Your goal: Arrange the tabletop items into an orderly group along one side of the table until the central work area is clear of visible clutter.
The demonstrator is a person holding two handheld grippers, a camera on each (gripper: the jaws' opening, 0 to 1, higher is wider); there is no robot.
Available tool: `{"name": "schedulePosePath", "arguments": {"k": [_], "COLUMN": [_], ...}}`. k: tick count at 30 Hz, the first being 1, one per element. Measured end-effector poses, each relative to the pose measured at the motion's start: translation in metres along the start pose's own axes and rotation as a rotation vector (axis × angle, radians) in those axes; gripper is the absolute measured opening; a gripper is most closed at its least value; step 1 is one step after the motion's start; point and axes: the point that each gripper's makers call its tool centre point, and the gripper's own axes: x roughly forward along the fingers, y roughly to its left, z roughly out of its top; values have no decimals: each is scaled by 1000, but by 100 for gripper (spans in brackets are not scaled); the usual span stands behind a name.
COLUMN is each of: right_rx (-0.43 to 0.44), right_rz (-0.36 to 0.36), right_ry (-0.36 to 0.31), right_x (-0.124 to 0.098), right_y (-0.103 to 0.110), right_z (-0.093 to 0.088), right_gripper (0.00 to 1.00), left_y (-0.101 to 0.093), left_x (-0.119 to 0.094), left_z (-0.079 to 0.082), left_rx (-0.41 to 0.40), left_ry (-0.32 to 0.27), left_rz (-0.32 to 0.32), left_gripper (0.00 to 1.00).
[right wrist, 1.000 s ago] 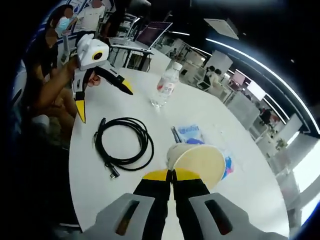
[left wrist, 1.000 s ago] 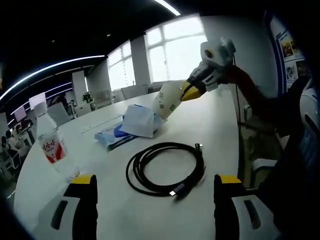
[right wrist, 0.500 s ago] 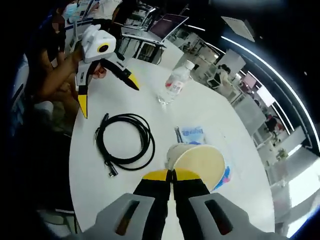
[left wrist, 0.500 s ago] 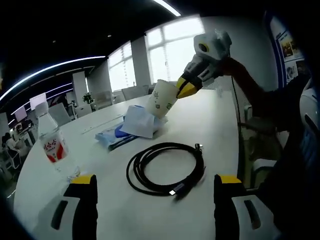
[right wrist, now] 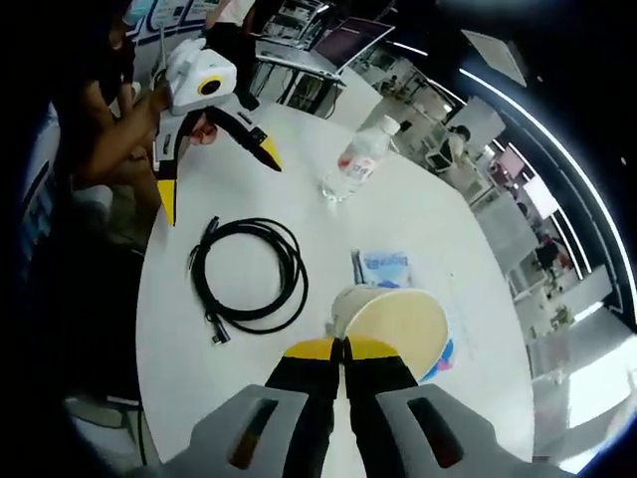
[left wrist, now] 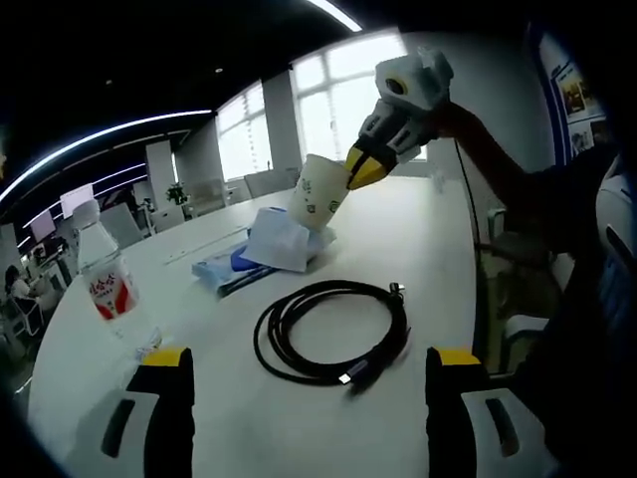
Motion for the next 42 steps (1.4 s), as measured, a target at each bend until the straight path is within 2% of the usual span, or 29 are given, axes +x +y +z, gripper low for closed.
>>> {"name": "schedulePosePath", "arguments": {"k": [7, 9, 20, 35, 42], "right_rx": [-27, -27, -92, -169, -217], "right_rz": [28, 55, 95, 203, 257], "right_ry": [17, 15, 84, 161, 221], "right_x": [1, 2, 12, 24, 26], "right_y": [-1, 1, 0, 2, 5], "right_z": [6, 9, 12, 21, 20], "right_gripper": [0, 0, 0, 0, 0], "left_y": [1, 2, 3, 3, 1], "left_x": [-2, -3, -5, -8, -7], "left_z": [-1, -1, -2, -6, -8], "left_rx": [2, 1, -1, -4, -5], "left_ry": [5, 2, -3, 1, 3], "left_rz": [-2, 2, 4, 10, 7], "left_gripper": [96, 96, 96, 96, 96]}}
